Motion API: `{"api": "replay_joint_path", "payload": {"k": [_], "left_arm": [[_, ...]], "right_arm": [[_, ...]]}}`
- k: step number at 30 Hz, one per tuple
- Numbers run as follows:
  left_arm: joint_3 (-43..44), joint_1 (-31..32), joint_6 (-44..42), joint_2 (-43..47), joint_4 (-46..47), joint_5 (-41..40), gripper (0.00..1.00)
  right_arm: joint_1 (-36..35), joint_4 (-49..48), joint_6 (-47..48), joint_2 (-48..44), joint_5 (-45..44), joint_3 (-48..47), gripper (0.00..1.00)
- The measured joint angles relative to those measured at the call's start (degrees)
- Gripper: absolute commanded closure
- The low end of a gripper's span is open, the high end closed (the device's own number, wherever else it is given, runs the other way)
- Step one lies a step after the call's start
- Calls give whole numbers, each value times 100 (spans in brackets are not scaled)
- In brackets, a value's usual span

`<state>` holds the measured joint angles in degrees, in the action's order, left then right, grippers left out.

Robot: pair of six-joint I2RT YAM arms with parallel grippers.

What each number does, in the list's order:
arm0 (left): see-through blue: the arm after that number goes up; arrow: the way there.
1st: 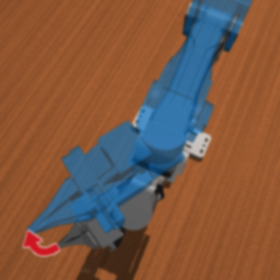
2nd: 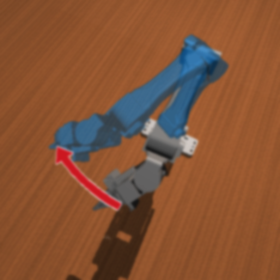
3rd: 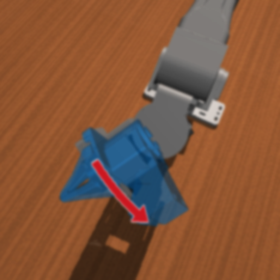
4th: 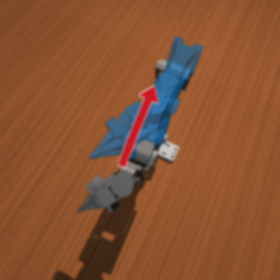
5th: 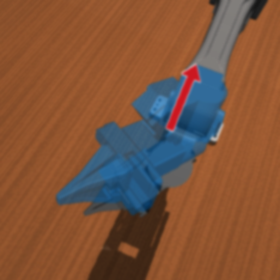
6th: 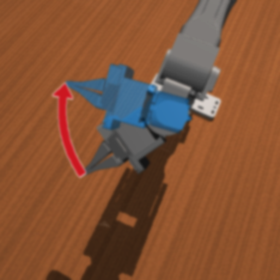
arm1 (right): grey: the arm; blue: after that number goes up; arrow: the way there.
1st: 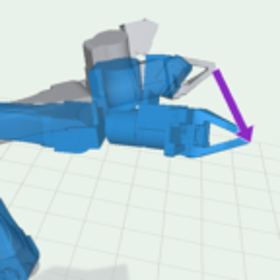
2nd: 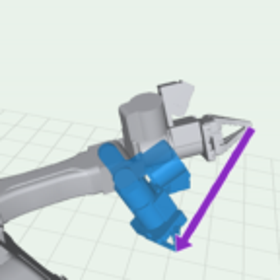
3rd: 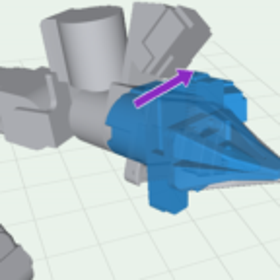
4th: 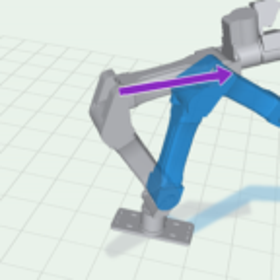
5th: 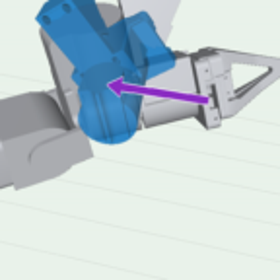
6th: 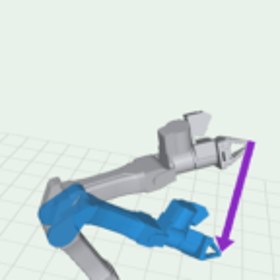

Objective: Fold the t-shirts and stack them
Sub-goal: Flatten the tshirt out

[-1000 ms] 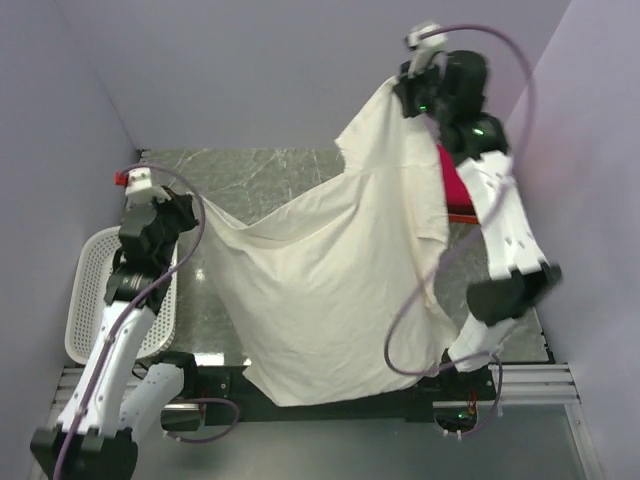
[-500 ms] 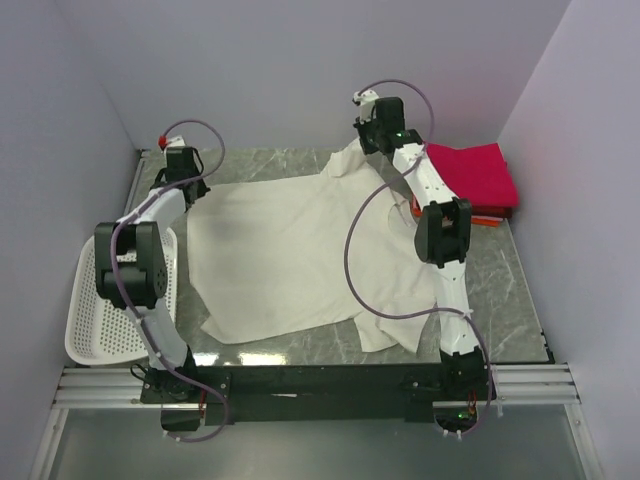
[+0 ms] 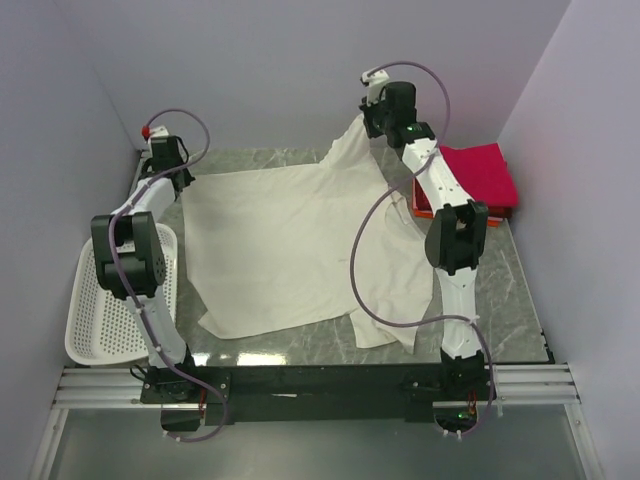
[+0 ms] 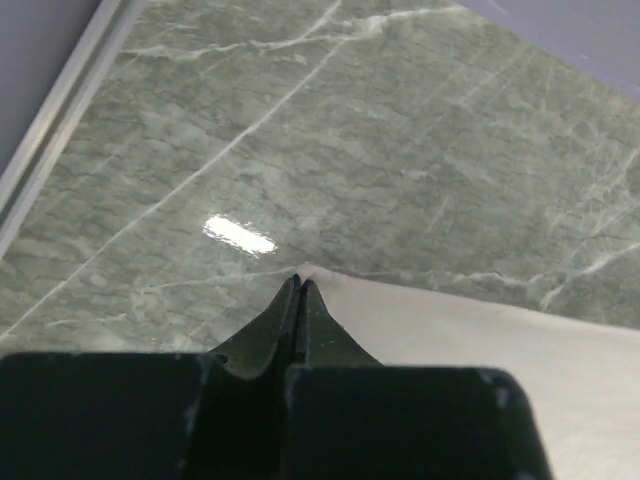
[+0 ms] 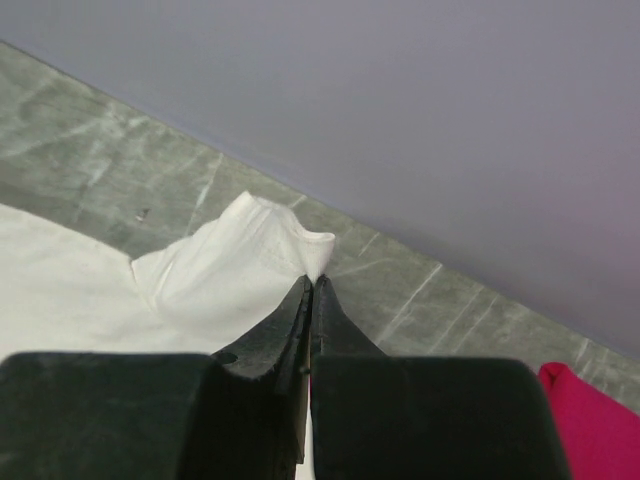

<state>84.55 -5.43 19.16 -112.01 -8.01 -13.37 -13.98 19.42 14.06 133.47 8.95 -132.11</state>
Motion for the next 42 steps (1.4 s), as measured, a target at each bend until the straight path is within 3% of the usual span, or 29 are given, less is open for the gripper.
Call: {"api": "replay_joint_path", "payload": {"k": [7,14,24,30,36,42], "left_arm": [[-286,-332,7,422,42,205,100],[-518,-444,144,1703,168,1169,100],[-496,-343,625,5292,710,2210,100],[-293,-343,927,7073,1023,2363,100],[546,-306,1058,7313,907,2555,100],[634,-164,1019,7313,702,2557,100]], "right_arm": [[0,-2,-107,-682,212,85,100],[-13,407,-92,-1971,472,640,100],[-42,955,79,-5469,588,730,100],[-44,1248,81,-6804,389,-195,100],[-44,1239,111,-7263,-66,-979,100],[-44,1233,216,-7145,-389,-710,100]]}}
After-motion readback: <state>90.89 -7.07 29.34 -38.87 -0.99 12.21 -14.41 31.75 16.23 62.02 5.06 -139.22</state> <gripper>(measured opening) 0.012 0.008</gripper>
